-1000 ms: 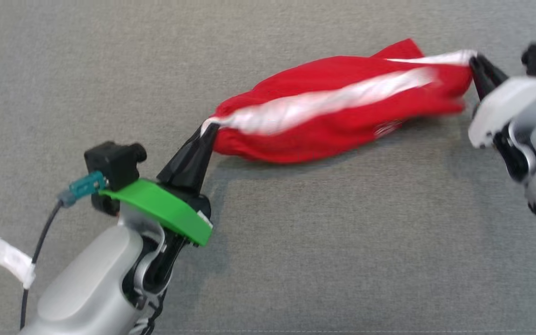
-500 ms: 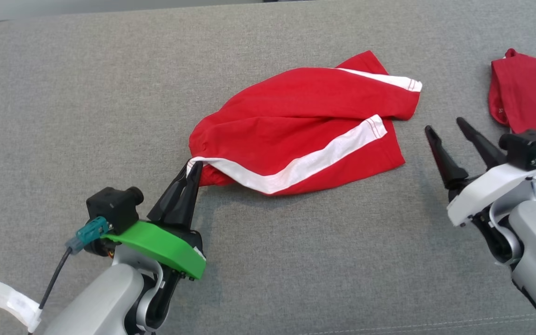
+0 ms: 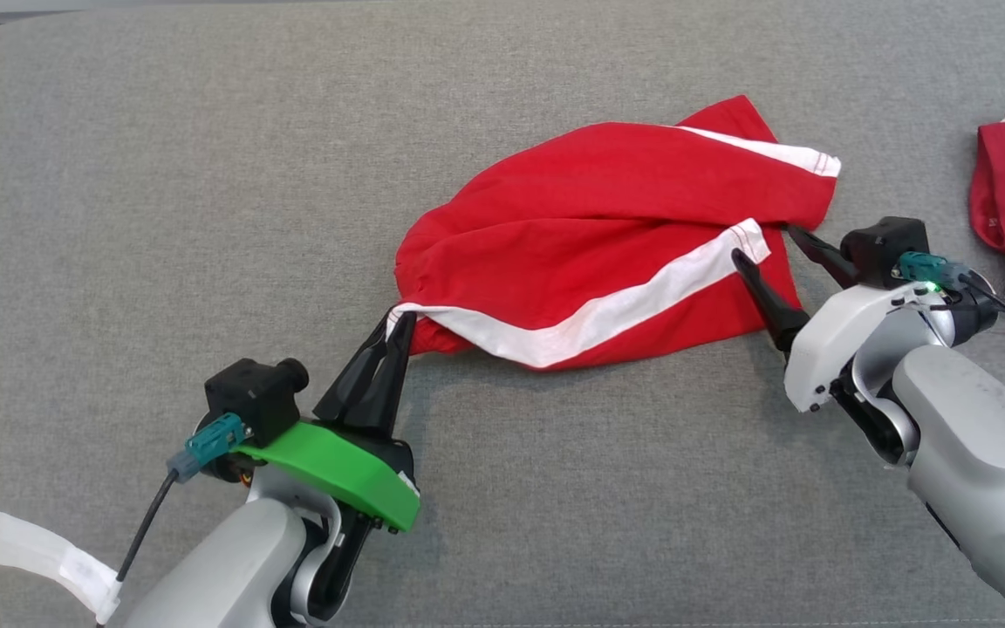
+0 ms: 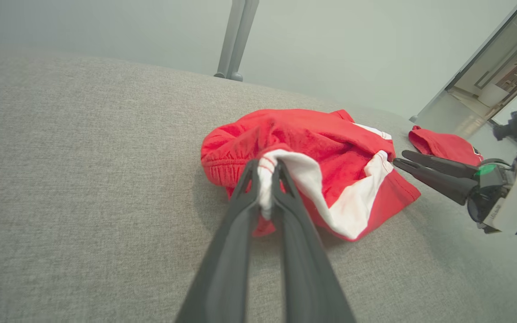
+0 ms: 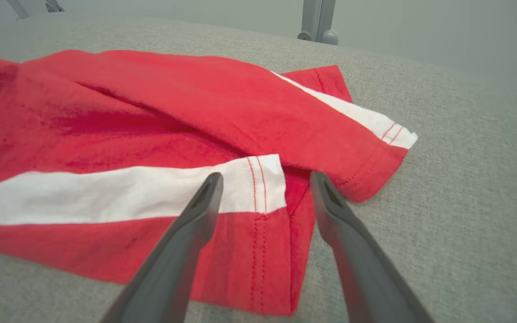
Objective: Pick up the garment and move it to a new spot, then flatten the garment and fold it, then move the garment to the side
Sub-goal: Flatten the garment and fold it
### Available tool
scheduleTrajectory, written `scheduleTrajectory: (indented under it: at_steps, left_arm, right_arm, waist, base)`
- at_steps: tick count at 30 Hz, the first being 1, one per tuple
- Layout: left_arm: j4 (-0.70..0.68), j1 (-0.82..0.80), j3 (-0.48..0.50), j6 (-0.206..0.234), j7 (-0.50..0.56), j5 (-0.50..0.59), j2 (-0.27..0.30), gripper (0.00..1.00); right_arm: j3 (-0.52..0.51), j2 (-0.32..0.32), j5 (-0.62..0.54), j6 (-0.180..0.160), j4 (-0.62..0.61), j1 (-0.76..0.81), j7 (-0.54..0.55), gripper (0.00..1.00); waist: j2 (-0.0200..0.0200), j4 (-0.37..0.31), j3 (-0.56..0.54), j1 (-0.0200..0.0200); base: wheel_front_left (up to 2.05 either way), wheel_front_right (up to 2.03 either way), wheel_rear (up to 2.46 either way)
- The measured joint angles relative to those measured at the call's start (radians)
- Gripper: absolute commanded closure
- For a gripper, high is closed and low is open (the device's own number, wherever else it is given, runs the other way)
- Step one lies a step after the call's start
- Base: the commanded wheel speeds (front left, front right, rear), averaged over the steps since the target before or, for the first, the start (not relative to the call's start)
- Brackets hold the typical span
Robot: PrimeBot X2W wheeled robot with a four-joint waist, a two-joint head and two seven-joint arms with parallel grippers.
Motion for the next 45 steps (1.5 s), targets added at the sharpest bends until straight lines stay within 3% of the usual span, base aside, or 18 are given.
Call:
scheduleTrajectory:
  at_steps: [5, 6, 8, 9, 10, 19, 25, 31, 38, 45]
  left_arm:
    - [0.015, -0.010, 0.003, -0.012, -0.001, 0.009, -0.014, 1.00]
    - [0.019, -0.012, 0.003, -0.013, -0.002, 0.009, -0.016, 1.00]
    - [0.024, -0.018, 0.004, -0.018, -0.002, 0.013, -0.021, 1.00]
    - [0.029, -0.023, 0.004, -0.021, -0.002, 0.016, -0.024, 1.00]
    - [0.032, -0.024, 0.003, -0.021, -0.003, 0.018, -0.025, 1.00]
    - [0.053, -0.030, 0.007, -0.029, -0.003, 0.024, -0.018, 1.00]
    - [0.022, -0.069, 0.008, -0.042, 0.030, 0.034, 0.036, 1.00]
    - [-0.063, -0.216, 0.020, -0.102, 0.161, 0.023, 0.095, 1.00]
    - [-0.116, -0.428, 0.054, -0.197, 0.390, -0.147, 0.106, 1.00]
    - [-0.128, -0.602, 0.033, -0.225, 0.579, -0.281, 0.151, 1.00]
  right_arm:
    - [0.040, 0.027, 0.002, 0.000, 0.083, -0.047, 0.010, 0.00]
    - [0.047, 0.032, 0.006, 0.000, 0.096, -0.056, 0.009, 0.05]
    - [0.062, 0.040, 0.016, 0.000, 0.122, -0.071, 0.008, 0.51]
    - [0.074, 0.044, 0.026, 0.000, 0.146, -0.084, -0.001, 0.67]
    - [0.080, 0.046, 0.032, 0.000, 0.156, -0.090, -0.004, 1.00]
    - [0.131, 0.037, 0.068, 0.000, 0.186, -0.122, -0.076, 1.00]
    - [0.077, -0.030, 0.077, 0.000, 0.102, -0.145, -0.114, 1.00]
    - [-0.080, -0.127, 0.001, 0.000, -0.069, -0.217, -0.120, 1.00]
    - [-0.175, -0.135, -0.073, 0.000, -0.186, -0.306, -0.089, 1.00]
    - [-0.261, -0.160, -0.100, 0.000, -0.215, -0.376, -0.044, 1.00]
  waist:
    - [0.0000, 0.023, 0.009, 0.0000]
    - [0.0000, 0.025, 0.011, 0.0000]
    - [0.0000, 0.028, 0.015, 0.0000]
    - [0.0000, 0.030, 0.017, 0.0000]
    - [0.0000, 0.030, 0.017, 0.0000]
    - [0.0000, 0.013, -0.005, 0.0000]
    - [0.0000, -0.003, -0.054, 0.0000]
    - [0.0000, -0.024, -0.117, 0.0000]
    - [0.0000, -0.062, -0.187, 0.0000]
    - [0.0000, -0.094, -0.239, 0.0000]
  base:
    - [0.00, 0.00, 0.00]
    - [0.00, 0.00, 0.00]
    - [0.00, 0.00, 0.00]
    - [0.00, 0.00, 0.00]
    - [0.00, 0.00, 0.00]
    - [0.00, 0.00, 0.00]
    - [0.00, 0.00, 0.00]
    - [0.00, 0.00, 0.00]
    - [0.00, 0.00, 0.00]
    - [0.00, 0.00, 0.00]
